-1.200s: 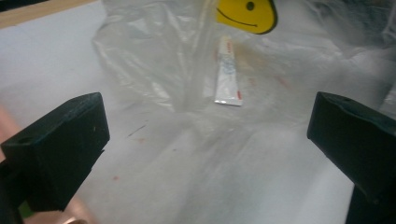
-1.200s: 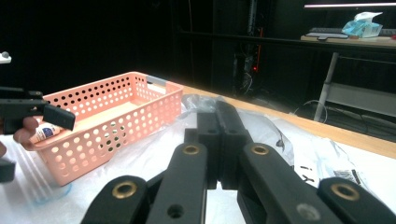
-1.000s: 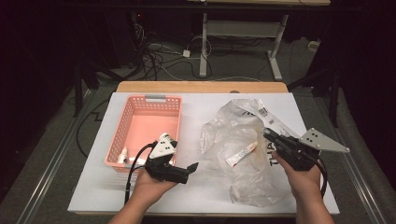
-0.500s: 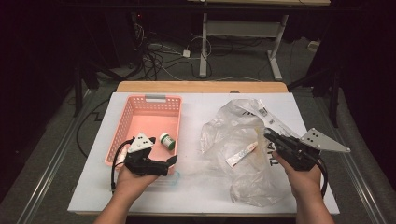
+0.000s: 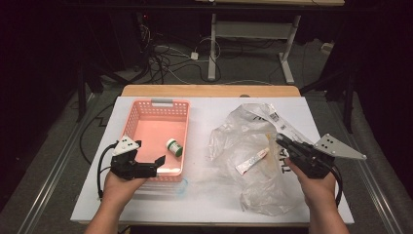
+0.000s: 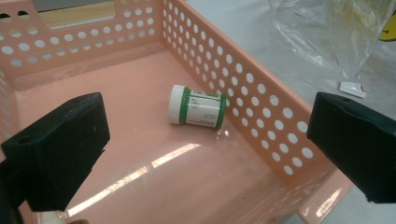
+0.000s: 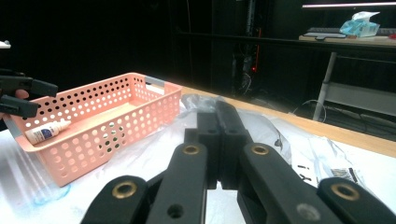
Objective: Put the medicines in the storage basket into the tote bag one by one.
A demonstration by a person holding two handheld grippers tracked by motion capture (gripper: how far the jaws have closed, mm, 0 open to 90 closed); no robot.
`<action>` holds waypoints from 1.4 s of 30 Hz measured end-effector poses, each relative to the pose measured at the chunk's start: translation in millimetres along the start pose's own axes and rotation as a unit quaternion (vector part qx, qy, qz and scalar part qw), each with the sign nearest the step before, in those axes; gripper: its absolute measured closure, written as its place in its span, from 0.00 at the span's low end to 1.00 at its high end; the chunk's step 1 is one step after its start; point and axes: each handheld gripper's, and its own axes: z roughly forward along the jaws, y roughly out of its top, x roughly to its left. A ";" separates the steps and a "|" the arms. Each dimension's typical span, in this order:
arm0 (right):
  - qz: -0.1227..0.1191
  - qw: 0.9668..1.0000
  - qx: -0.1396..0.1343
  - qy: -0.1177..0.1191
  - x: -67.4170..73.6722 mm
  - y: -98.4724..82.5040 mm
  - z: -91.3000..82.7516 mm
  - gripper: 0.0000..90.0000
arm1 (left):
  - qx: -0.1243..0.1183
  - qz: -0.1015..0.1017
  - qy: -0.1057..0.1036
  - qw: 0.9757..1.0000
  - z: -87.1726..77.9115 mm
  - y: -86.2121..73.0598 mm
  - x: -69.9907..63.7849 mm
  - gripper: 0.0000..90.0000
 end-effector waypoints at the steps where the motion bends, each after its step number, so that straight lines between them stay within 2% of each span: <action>1: 0.000 1.000 0.000 0.000 0.1 0.0 0.1 1.00 | 0.000 -0.001 0.000 1.000 -0.5 -0.1 1.3 0.00; 4: -0.001 1.000 0.000 0.000 0.4 0.2 -0.1 1.00 | 0.002 -0.002 -0.002 1.000 0.3 -0.2 2.4 0.00; 10: -0.004 1.000 0.003 0.000 1.4 -0.3 0.9 1.00 | 0.005 0.008 -0.006 1.000 6.8 3.4 -1.5 0.00; 15: -0.004 1.000 0.002 0.000 2.2 0.5 0.7 1.00 | 0.000 -0.004 -0.014 1.000 10.2 9.6 -3.1 0.00; 19: -0.005 1.000 0.003 0.001 1.9 0.1 1.6 1.00 | -0.001 -0.004 -0.017 1.000 15.9 19.2 -4.4 0.00; 23: -0.006 1.000 0.002 0.001 2.3 0.6 1.4 1.00 | 0.007 0.010 -0.009 1.000 23.4 31.9 -4.2 0.00; 26: -0.004 1.000 0.000 -0.001 1.8 1.1 0.3 1.00 | 0.007 0.007 -0.010 1.000 28.4 41.0 -0.7 0.00; 28: -0.003 1.000 -0.001 -0.001 1.5 1.3 -0.1 1.00 | 0.013 0.009 -0.009 1.000 33.2 46.0 1.6 0.00; 31: -0.003 1.000 -0.001 0.000 1.7 1.6 -0.4 1.00 | 0.025 0.001 -0.010 1.000 42.0 51.8 6.6 0.00; 35: -0.003 1.000 -0.001 0.000 1.7 1.5 -0.2 1.00 | 0.052 0.000 -0.005 0.999 55.2 55.3 13.3 0.00; 42: -0.003 1.000 -0.002 0.000 0.7 1.5 -0.6 1.00 | 0.108 -0.001 -0.008 0.994 77.3 57.1 21.5 0.01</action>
